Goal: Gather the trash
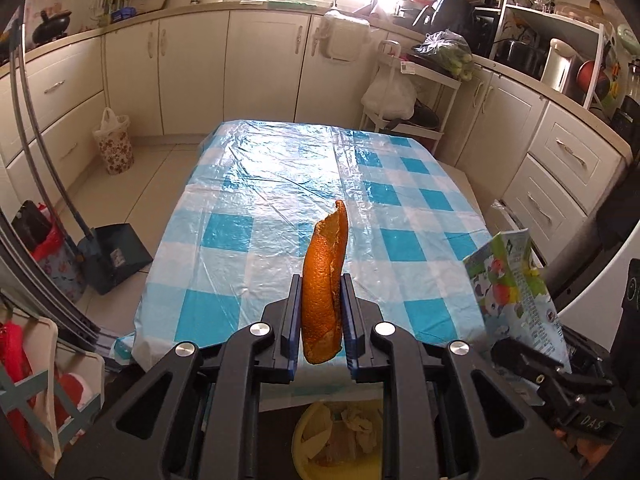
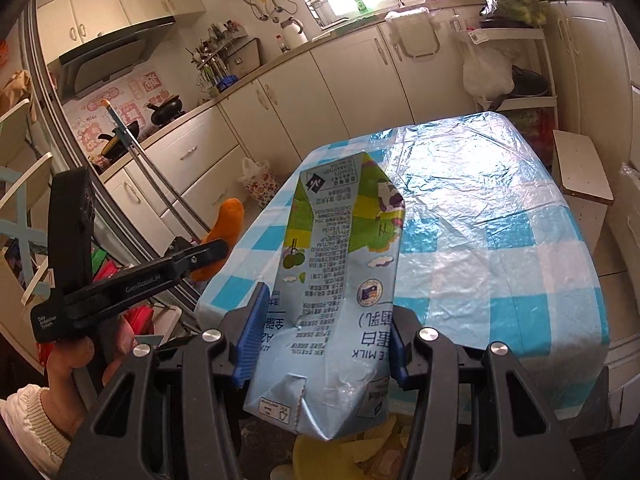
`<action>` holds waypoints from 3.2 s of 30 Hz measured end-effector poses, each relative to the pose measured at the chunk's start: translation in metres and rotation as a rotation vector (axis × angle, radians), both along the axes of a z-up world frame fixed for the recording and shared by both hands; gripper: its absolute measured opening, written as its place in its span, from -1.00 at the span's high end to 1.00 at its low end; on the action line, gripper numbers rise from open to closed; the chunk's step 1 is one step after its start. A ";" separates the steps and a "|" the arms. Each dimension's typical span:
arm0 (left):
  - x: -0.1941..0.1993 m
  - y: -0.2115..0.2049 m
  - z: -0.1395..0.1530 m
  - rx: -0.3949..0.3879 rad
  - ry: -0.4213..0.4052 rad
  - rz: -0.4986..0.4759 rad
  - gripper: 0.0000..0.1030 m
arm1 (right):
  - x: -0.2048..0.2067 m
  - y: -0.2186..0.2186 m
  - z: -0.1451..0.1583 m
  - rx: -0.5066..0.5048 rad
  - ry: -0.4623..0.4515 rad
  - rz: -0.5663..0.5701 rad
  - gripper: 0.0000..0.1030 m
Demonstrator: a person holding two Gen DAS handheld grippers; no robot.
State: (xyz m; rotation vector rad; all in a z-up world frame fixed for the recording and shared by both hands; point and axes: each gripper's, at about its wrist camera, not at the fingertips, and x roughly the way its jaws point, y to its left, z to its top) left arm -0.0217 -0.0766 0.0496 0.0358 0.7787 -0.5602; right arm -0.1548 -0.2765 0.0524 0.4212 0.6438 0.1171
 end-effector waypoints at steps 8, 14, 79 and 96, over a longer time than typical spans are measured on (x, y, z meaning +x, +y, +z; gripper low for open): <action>-0.027 0.018 0.003 -0.018 -0.004 0.002 0.67 | -0.013 0.044 -0.024 -0.156 0.111 0.111 0.01; -0.038 0.034 0.005 -0.040 -0.006 0.011 0.66 | -0.001 0.073 -0.052 -0.310 0.221 0.185 0.00; -0.214 0.105 0.100 0.020 -0.362 0.146 -0.86 | -0.169 0.102 0.103 -0.285 -0.244 -0.307 -0.86; -0.215 0.114 0.099 0.009 -0.361 0.184 -0.86 | -0.172 0.109 0.103 -0.321 -0.224 -0.305 -0.86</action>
